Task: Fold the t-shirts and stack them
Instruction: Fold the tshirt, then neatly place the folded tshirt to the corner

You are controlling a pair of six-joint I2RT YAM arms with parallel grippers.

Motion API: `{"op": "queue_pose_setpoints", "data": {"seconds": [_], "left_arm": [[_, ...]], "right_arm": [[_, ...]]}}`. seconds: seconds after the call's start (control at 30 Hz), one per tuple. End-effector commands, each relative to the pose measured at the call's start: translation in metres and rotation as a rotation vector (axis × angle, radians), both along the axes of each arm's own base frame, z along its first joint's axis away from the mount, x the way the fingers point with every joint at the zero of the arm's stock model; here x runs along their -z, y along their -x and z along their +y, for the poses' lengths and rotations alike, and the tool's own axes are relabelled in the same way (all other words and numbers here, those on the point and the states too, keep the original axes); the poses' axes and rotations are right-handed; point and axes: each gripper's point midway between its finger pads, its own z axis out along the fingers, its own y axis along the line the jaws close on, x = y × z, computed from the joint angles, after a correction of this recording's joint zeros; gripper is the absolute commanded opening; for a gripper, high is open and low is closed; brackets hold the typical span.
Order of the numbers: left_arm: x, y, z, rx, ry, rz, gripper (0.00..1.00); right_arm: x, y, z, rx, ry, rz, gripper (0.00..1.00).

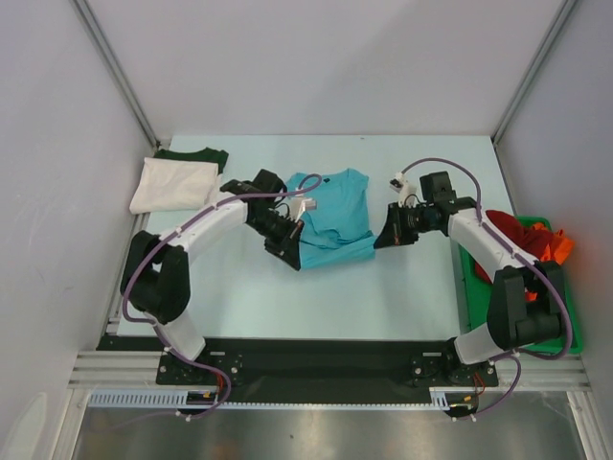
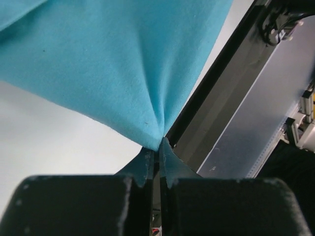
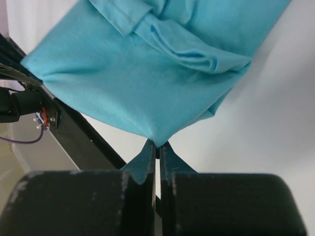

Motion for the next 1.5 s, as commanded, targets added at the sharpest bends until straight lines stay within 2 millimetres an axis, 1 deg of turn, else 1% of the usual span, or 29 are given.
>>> {"op": "queue_pose_setpoints", "data": {"seconds": [0.0, 0.17, 0.3, 0.37, 0.47, 0.57, 0.63, 0.67, 0.7, 0.73, 0.77, 0.8, 0.83, 0.87, 0.9, 0.93, 0.97, 1.0, 1.03, 1.07, 1.1, 1.13, 1.17, 1.2, 1.27, 1.33, 1.37, 1.4, 1.47], "left_arm": [[-0.002, 0.002, 0.012, 0.004, -0.047, -0.063, 0.00], [-0.011, -0.006, 0.016, -0.013, -0.061, -0.106, 0.00], [-0.023, -0.020, 0.020, -0.059, -0.050, -0.142, 0.00], [-0.027, -0.022, 0.017, -0.058, -0.026, -0.150, 0.00], [-0.021, -0.020, 0.014, -0.059, -0.009, -0.128, 0.00], [-0.013, -0.026, 0.015, -0.059, -0.030, -0.126, 0.00], [-0.012, -0.034, 0.012, -0.067, -0.016, -0.113, 0.00], [-0.011, -0.038, 0.011, -0.070, -0.015, -0.110, 0.00], [-0.010, -0.053, 0.010, -0.081, -0.018, -0.112, 0.00], [-0.009, -0.062, 0.010, -0.090, -0.024, -0.120, 0.00], [-0.008, -0.071, 0.010, -0.098, -0.029, -0.124, 0.00], [-0.012, -0.090, 0.010, -0.116, -0.031, -0.146, 0.00], [-0.011, -0.102, 0.011, -0.117, -0.041, -0.163, 0.00], [-0.012, -0.114, 0.013, -0.128, -0.052, -0.184, 0.00], [-0.028, -0.138, 0.014, -0.149, -0.037, -0.245, 0.00], [-0.016, -0.153, 0.014, -0.156, -0.052, -0.238, 0.01], [-0.016, -0.171, 0.018, -0.180, -0.068, -0.274, 0.01], [-0.037, -0.204, 0.020, -0.217, -0.045, -0.355, 0.00], [-0.018, -0.224, 0.022, -0.240, -0.067, -0.342, 0.00], [-0.014, -0.244, 0.024, -0.259, -0.081, -0.373, 0.00], [-0.036, -0.276, 0.027, -0.295, -0.081, -0.484, 0.00], [-0.034, -0.291, 0.028, -0.309, -0.096, -0.517, 0.02], [-0.011, -0.306, 0.029, -0.317, -0.126, -0.515, 0.12], [-0.018, -0.324, 0.032, -0.349, -0.143, -0.583, 0.43], [-0.013, -0.333, 0.035, -0.373, -0.167, -0.604, 0.59], [-0.012, -0.333, 0.041, -0.392, -0.196, -0.604, 0.64], [-0.024, -0.328, 0.044, -0.399, -0.192, -0.612, 0.64], [-0.012, -0.320, 0.048, -0.399, -0.211, -0.572, 0.64], [-0.010, -0.307, 0.049, -0.398, -0.170, -0.508, 0.64]], "right_arm": [[-0.021, 0.003, 0.004, -0.044, -0.023, -0.040, 0.00], [-0.023, 0.010, 0.008, -0.037, -0.044, -0.018, 0.00], [-0.024, 0.027, 0.011, -0.077, -0.037, -0.004, 0.00], [-0.020, 0.034, 0.012, -0.100, -0.024, -0.013, 0.00], [-0.016, 0.029, 0.011, -0.064, -0.021, -0.027, 0.00], [-0.022, 0.018, 0.013, -0.060, -0.021, -0.074, 0.00], [-0.017, 0.009, 0.014, -0.060, -0.015, -0.067, 0.00], [-0.016, 0.001, 0.015, -0.057, -0.018, -0.076, 0.00], [-0.022, -0.009, 0.017, -0.056, -0.027, -0.097, 0.00], [-0.014, -0.017, 0.017, -0.054, -0.022, -0.078, 0.00], [-0.016, -0.026, 0.018, -0.054, -0.023, -0.093, 0.00], [-0.027, -0.043, 0.019, -0.050, -0.030, -0.129, 0.00], [-0.019, -0.055, 0.019, -0.047, -0.025, -0.110, 0.00], [-0.021, -0.067, 0.018, -0.041, -0.027, -0.123, 0.00], [-0.018, -0.080, 0.015, -0.028, -0.023, -0.123, 0.00], [-0.037, -0.104, 0.016, -0.019, -0.032, -0.182, 0.00], [-0.023, -0.121, 0.016, -0.008, -0.030, -0.160, 0.00], [-0.028, -0.138, 0.015, 0.003, -0.034, -0.183, 0.00], [-0.046, -0.164, 0.012, 0.021, -0.043, -0.248, 0.00], [-0.028, -0.186, 0.013, 0.029, -0.038, -0.245, 0.00], [-0.026, -0.201, 0.013, 0.034, -0.037, -0.264, 0.00], [-0.017, -0.215, 0.014, 0.037, -0.039, -0.265, 0.00], [-0.035, -0.238, 0.017, 0.038, -0.045, -0.332, 0.14], [-0.006, -0.251, 0.014, 0.058, -0.012, -0.302, 0.26], [-0.013, -0.272, 0.011, 0.099, 0.007, -0.347, 0.48], [-0.021, -0.277, 0.010, 0.104, 0.004, -0.377, 0.50], [-0.022, -0.272, 0.014, 0.088, -0.005, -0.378, 0.51], [-0.034, -0.267, 0.016, 0.073, -0.020, -0.394, 0.51], [-0.035, -0.257, 0.020, 0.059, -0.034, -0.381, 0.50]]}}
